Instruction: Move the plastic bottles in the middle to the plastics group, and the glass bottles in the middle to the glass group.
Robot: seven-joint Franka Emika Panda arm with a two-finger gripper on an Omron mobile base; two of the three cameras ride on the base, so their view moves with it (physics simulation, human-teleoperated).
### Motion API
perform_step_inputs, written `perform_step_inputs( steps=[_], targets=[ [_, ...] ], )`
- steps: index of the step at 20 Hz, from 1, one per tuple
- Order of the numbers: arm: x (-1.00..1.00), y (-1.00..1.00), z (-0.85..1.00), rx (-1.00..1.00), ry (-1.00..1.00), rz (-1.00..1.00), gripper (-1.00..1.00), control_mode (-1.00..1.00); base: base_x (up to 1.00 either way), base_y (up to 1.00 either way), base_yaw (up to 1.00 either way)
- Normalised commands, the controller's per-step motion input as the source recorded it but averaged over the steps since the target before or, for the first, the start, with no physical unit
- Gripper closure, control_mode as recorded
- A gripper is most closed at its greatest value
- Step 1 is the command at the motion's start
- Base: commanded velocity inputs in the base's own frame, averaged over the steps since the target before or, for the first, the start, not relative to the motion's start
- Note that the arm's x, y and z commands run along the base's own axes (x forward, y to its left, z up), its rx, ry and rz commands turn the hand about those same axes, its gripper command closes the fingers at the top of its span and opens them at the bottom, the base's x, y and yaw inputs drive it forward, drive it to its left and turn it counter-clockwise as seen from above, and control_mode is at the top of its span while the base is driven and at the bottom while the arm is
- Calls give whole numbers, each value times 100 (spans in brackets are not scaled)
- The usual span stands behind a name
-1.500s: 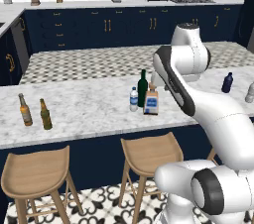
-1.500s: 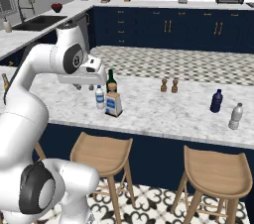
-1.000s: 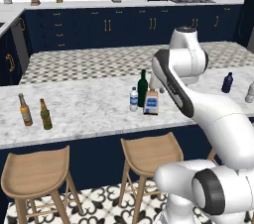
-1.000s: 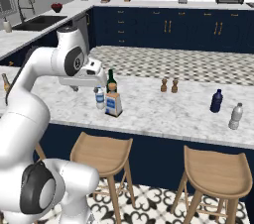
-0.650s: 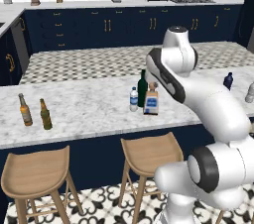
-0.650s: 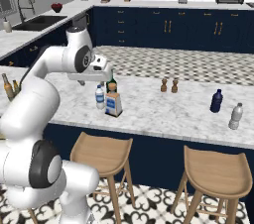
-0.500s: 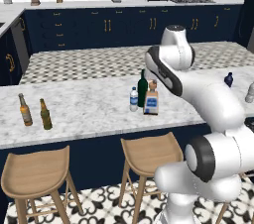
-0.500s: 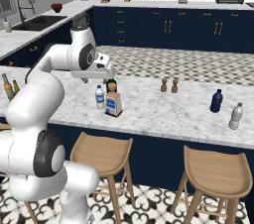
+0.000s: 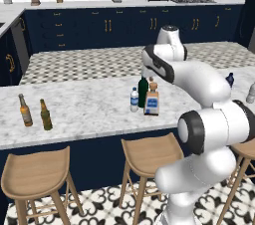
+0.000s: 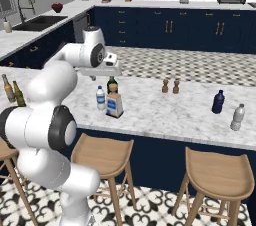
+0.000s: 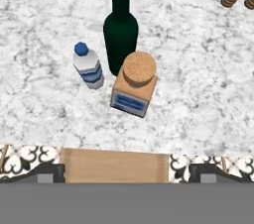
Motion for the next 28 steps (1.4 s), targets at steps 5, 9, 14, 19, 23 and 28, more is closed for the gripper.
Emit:
perform_step_inputs(
  steps=[5, 9, 14, 19, 23, 28],
  targets=[
    [31, 0, -45, 0, -3, 10, -100, -100, 0, 0, 0],
    [37, 0, -34, 0, -4, 11, -100, -100, 0, 0, 0],
    [21, -19, -3, 0, 0, 5, -100, -100, 0, 0, 0],
    [23, -3, 0, 0, 0, 4, -100, -100, 0, 0, 0],
    [21, 0, -7, 0, 0, 1, -100, -100, 0, 0, 0],
    [25, 0, -22, 0, 0, 1, -100, -100, 0, 0, 0]
  ],
)
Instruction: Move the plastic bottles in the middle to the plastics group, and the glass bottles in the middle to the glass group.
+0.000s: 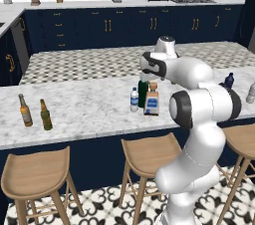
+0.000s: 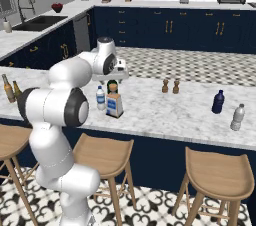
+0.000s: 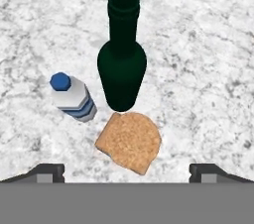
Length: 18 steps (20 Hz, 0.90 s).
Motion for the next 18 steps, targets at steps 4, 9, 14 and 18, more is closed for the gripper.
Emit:
perform_step_inputs(
  steps=[4, 9, 14, 18],
  targets=[
    [9, 0, -32, 0, 0, 1, -100, -100, 0, 0, 0],
    [5, 0, -34, 0, 0, 2, -100, -100, 0, 0, 0],
    [0, 0, -9, 0, 0, 1, -100, -100, 0, 0, 0],
    [3, 0, -4, 0, 0, 0, -100, -100, 0, 0, 0]
  ],
)
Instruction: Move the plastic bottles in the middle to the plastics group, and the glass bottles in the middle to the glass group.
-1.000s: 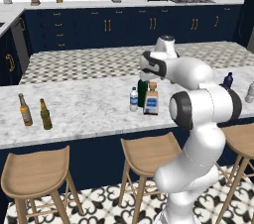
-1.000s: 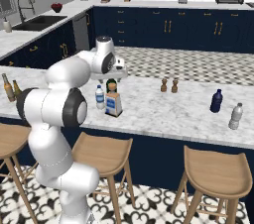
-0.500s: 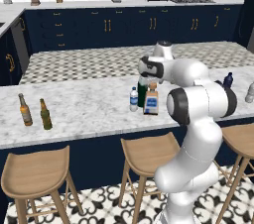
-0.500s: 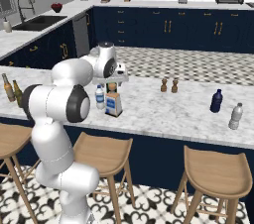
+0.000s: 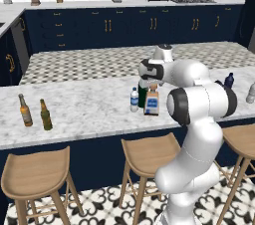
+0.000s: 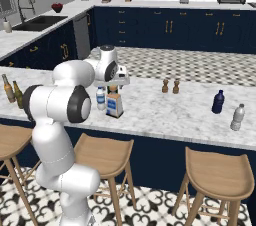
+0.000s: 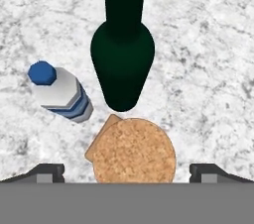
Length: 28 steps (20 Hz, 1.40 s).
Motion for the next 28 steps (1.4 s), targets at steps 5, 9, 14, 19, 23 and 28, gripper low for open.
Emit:
perform_step_inputs(
  steps=[5, 9, 14, 19, 23, 28],
  targets=[
    [13, 0, -4, 0, 0, 0, -100, -100, 0, 0, 0],
    [1, 0, -4, 0, 0, 0, 100, -100, 0, 0, 0],
    [-2, -1, 0, 0, 0, 0, 100, -100, 0, 0, 0],
    [-72, -4, 21, 0, 0, 0, 100, -100, 0, 0, 0],
    [-94, 0, 24, 0, -1, 1, 100, -100, 0, 0, 0],
    [-100, 38, 17, 0, -5, 9, 100, -100, 0, 0, 0]
  ],
)
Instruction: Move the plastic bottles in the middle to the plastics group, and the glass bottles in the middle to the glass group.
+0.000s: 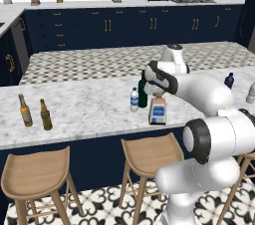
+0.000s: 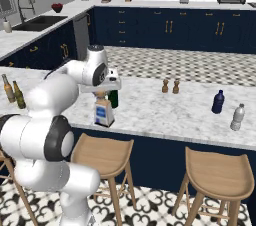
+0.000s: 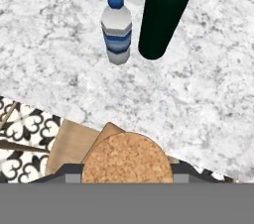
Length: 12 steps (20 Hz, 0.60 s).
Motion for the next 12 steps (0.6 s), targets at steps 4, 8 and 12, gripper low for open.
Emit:
perform_step_inputs(
  steps=[4, 8, 12],
  targets=[
    [-69, 99, 4, 0, -7, 9, 100, -100, 0, 0, 0],
    [-21, 100, 23, -1, 0, 11, 100, -100, 0, 0, 0],
    [0, 100, 49, -3, 2, 13, 100, -100, 0, 0, 0]
  ],
)
